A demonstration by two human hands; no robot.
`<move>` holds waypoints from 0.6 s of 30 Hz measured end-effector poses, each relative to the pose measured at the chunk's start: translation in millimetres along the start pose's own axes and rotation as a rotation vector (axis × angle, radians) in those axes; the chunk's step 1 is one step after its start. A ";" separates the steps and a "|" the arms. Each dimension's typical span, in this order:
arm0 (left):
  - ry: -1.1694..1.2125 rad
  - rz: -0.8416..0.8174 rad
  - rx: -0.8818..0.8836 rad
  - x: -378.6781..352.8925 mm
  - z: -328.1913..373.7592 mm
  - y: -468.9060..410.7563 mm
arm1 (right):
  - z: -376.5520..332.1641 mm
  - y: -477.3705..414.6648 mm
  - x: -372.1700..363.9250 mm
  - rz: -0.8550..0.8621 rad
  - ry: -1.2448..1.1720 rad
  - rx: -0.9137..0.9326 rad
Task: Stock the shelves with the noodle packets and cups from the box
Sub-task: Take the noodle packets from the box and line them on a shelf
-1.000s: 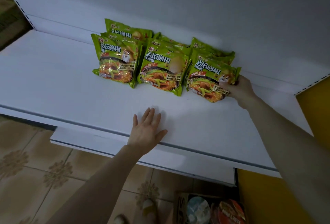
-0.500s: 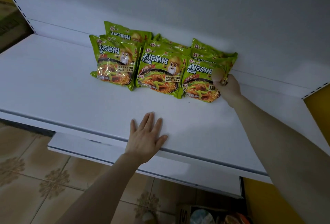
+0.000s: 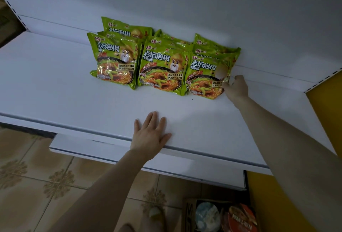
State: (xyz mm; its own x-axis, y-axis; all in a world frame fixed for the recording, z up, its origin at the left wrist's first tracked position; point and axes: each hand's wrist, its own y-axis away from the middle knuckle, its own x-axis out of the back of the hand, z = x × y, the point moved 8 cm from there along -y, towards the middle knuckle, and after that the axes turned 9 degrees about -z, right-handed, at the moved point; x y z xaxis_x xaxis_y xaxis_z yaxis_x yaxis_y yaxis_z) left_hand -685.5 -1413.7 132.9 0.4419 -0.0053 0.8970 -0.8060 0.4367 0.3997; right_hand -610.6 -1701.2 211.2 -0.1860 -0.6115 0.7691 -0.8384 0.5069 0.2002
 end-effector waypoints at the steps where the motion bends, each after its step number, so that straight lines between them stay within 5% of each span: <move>1: -0.010 -0.004 0.005 4.0 1.6 2.3 | -0.1 6.9 3.6 0.007 0.024 0.004; 5: -0.066 0.071 -0.079 26.4 21.2 18.1 | -1.1 44.1 11.6 -0.002 0.101 0.052; 9: -0.100 0.305 -0.392 48.0 63.7 53.9 | 16.7 98.0 26.8 -0.008 0.131 0.025; 18: -0.230 0.218 -0.891 7.4 168.3 130.6 | 163.4 257.1 93.8 0.087 0.082 -0.365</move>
State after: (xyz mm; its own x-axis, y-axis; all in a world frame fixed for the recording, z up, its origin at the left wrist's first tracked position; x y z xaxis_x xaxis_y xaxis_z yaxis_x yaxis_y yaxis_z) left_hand -853.7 -1508.1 223.5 0.1517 0.0220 0.9882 -0.2221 0.9749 0.0124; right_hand -927.2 -1727.4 235.6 -0.1944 -0.5139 0.8355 -0.5807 0.7468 0.3242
